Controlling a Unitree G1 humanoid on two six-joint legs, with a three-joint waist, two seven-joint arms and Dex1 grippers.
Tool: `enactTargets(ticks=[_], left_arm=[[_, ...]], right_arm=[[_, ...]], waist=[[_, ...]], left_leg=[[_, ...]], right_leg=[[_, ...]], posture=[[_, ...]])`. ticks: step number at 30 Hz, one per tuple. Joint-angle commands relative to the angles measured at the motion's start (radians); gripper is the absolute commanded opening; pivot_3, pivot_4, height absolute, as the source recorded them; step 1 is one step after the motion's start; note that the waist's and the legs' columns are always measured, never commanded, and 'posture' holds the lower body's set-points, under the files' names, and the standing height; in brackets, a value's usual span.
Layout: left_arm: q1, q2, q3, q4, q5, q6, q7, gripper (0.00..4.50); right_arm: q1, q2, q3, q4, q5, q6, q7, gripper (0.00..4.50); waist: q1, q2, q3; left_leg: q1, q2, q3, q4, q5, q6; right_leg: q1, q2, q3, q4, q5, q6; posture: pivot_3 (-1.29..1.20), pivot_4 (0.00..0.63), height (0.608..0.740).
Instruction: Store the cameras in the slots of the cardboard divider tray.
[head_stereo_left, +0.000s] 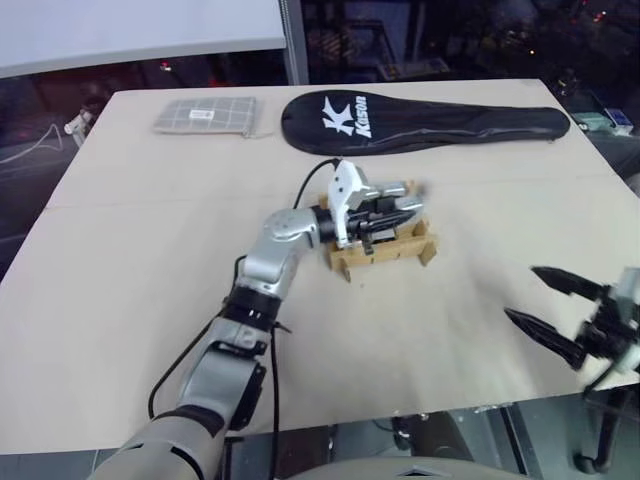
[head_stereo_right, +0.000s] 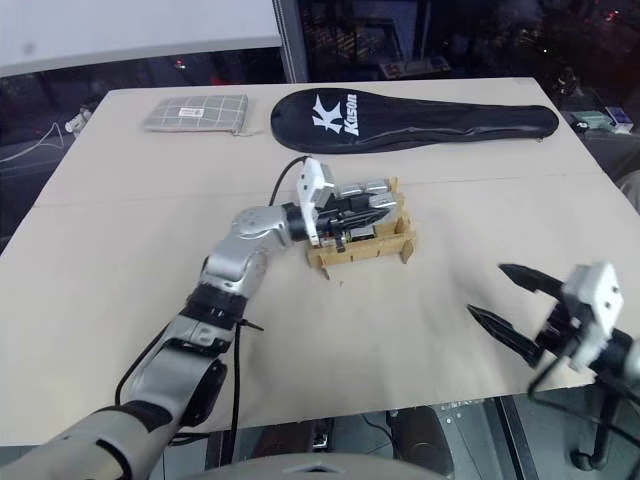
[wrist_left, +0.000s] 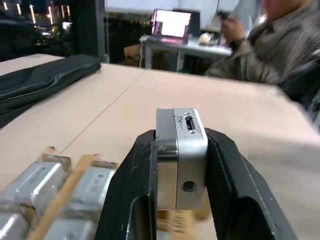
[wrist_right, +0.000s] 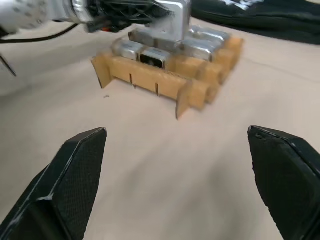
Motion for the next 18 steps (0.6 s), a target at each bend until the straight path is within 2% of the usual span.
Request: enactTargets(ticks=[1,10,18], left_arm=[[-0.059,-0.034,0.027,0.097,0.026,-0.108,-0.013,0.73],[-0.074,-0.064,-0.004,0.225,0.129,-0.217,-0.045,0.73],[-0.065,-0.092,-0.003,0.219,0.167,-0.181,-0.003,0.73]], right_arm=[[0.054,0.022,-0.102,-0.025,0.049,-0.062,0.053,4.47],[0.130,0.023,-0.185,-0.033,0.126,-0.085,0.120,4.47],[0.069,0.004,-0.142,-0.018,0.106,-0.086,0.097,4.47]], waist=[[-0.003,0.000,0.000],[-0.003,0.000,0.000],[-0.001,0.000,0.000]], left_leg=[[0.000,0.000,0.000,0.000,0.000,0.000],[0.000,0.000,0.000,0.000,0.000,0.000],[0.000,0.000,0.000,0.000,0.000,0.000]], right_leg=[[0.000,0.000,0.000,0.000,0.000,0.000],[0.000,0.000,0.000,0.000,0.000,0.001],[0.000,0.000,0.000,0.000,0.000,0.001]], posture=[[0.00,0.150,0.740],[0.00,0.150,0.740],[0.00,0.150,0.740]])
